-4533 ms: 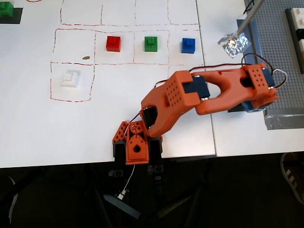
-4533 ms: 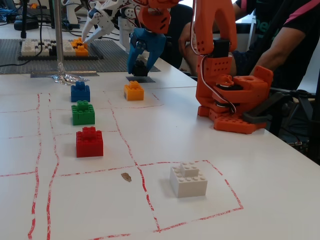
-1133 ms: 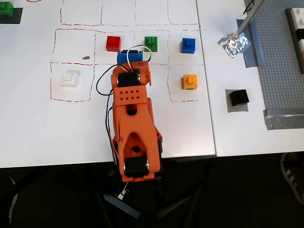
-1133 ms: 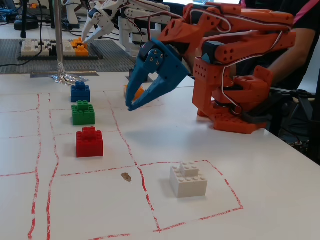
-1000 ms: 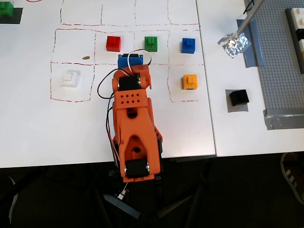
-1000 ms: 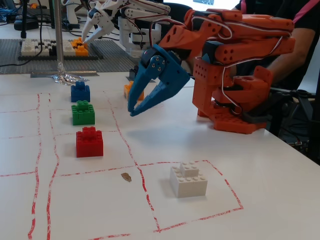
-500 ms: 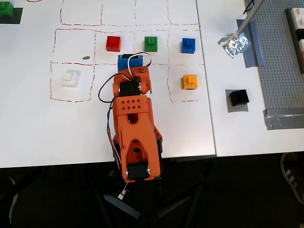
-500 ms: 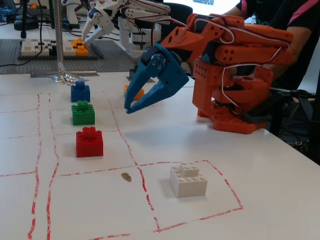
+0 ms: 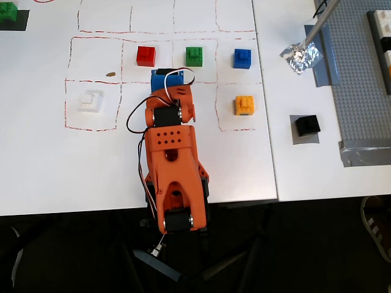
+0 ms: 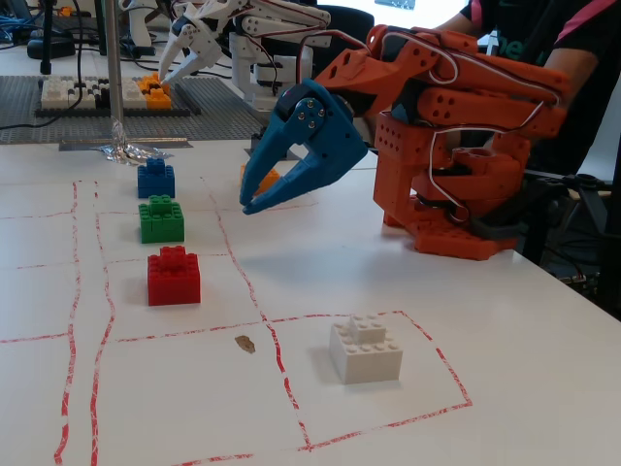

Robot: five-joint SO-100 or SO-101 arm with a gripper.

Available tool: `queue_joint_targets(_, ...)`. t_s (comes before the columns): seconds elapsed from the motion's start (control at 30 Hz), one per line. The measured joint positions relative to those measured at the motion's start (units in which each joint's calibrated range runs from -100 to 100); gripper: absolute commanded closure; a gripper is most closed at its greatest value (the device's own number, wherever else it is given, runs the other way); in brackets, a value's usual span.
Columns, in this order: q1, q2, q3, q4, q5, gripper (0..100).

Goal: Grab the block and put it in the grey marker

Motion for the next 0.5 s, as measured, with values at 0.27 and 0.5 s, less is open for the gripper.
queue_joint_targets(0.27, 0.0, 0.0, 0.0, 0.8, 0.0, 100)
queue_joint_targets(0.5, 0.0, 0.0, 0.0, 0.8, 0.0, 100)
